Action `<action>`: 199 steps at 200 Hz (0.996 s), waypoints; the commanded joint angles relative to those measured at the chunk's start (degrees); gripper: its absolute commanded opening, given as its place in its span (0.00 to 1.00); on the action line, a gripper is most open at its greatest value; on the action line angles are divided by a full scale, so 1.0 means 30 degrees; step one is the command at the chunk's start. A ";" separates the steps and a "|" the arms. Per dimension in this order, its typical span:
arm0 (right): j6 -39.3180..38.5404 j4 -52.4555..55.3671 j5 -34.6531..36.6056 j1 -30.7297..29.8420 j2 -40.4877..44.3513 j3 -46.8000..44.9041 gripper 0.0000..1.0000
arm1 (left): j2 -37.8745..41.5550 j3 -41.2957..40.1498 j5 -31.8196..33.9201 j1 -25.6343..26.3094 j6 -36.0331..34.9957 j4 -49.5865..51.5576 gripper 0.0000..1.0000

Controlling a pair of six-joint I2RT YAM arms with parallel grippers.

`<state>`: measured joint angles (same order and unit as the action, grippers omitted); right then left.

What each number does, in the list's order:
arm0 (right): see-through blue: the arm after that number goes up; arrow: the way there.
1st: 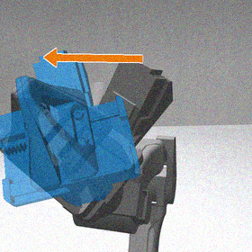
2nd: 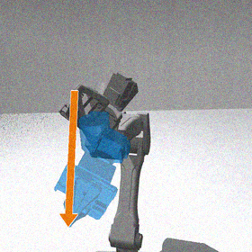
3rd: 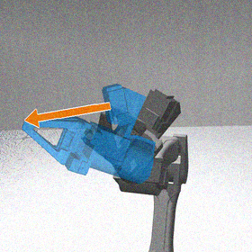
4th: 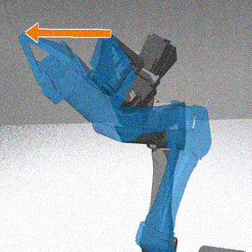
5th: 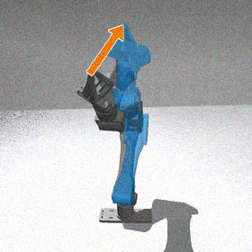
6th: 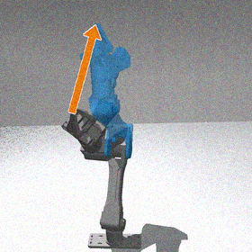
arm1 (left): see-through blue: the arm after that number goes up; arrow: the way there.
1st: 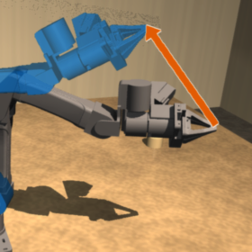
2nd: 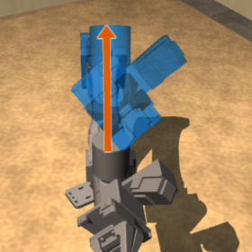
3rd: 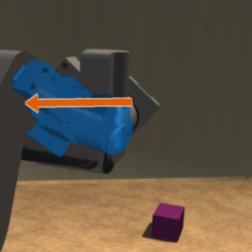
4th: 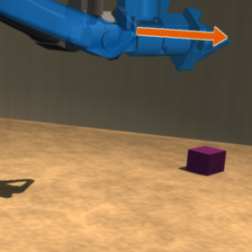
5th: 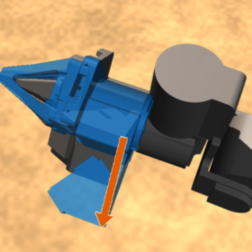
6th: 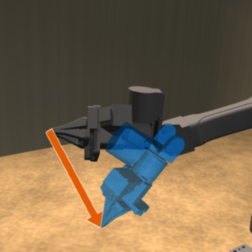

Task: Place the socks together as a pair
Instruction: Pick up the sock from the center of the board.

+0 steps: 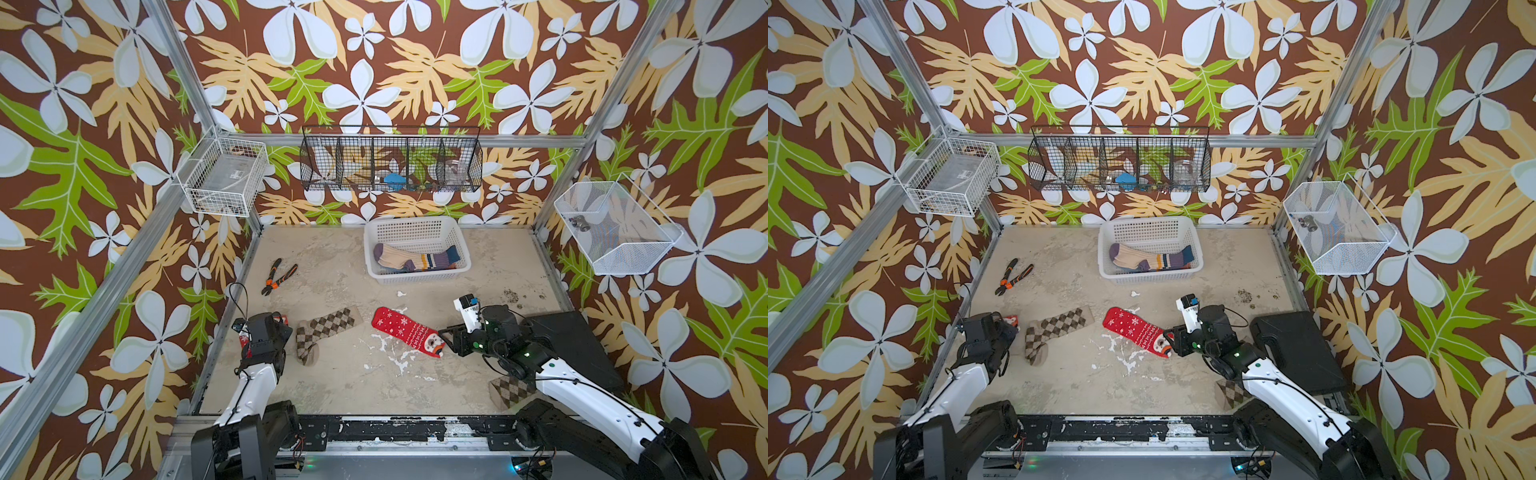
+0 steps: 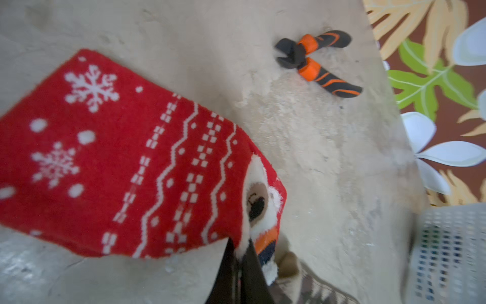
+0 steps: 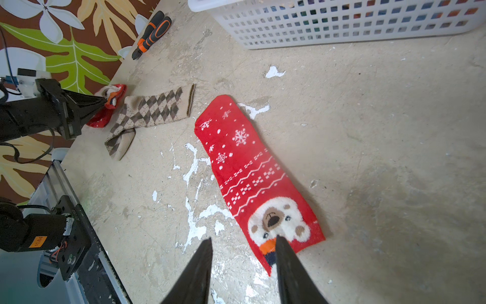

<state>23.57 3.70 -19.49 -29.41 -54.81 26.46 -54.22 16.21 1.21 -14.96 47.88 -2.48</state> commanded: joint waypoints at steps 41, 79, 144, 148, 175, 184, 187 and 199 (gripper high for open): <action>-0.0123 0.0104 0.0585 -0.0028 -0.0829 0.0812 0.41 | 0.4912 0.0511 -0.3188 0.3988 0.0388 0.4172 0.00; -0.0327 0.0719 0.1356 0.0003 -0.1356 0.1478 0.41 | 0.6355 0.0635 -0.4095 0.6704 0.2096 0.4684 0.00; -0.0185 0.0540 0.1193 0.1097 -0.2316 0.1882 0.41 | 0.4531 0.0730 -0.1107 1.5233 0.4851 0.2175 0.00; -0.0182 0.0502 0.1165 0.1129 -0.2394 0.1920 0.41 | 0.4207 0.0721 -0.0833 1.5914 0.5001 0.1869 0.00; -0.0313 0.0551 0.1230 0.1397 -0.3010 0.2251 0.41 | 0.1567 0.0546 0.0638 1.9809 0.5191 -0.0734 0.00; -0.0357 0.0552 0.1172 0.1682 -0.3110 0.2242 0.41 | 0.0520 0.0518 0.0937 2.0722 0.5215 -0.1443 0.00; -0.0358 0.0549 0.1135 0.1797 -0.3117 0.2206 0.41 | 0.0175 0.0542 0.1082 2.1016 0.5222 -0.1584 0.00; -0.0307 0.0302 0.0750 0.2290 -0.3147 0.1960 0.41 | -0.1072 0.0605 0.1626 2.2053 0.5210 -0.2111 0.00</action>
<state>23.09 5.96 -16.21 -24.38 -63.96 32.84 -52.45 18.00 0.89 46.72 62.87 -1.89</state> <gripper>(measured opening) 0.412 0.062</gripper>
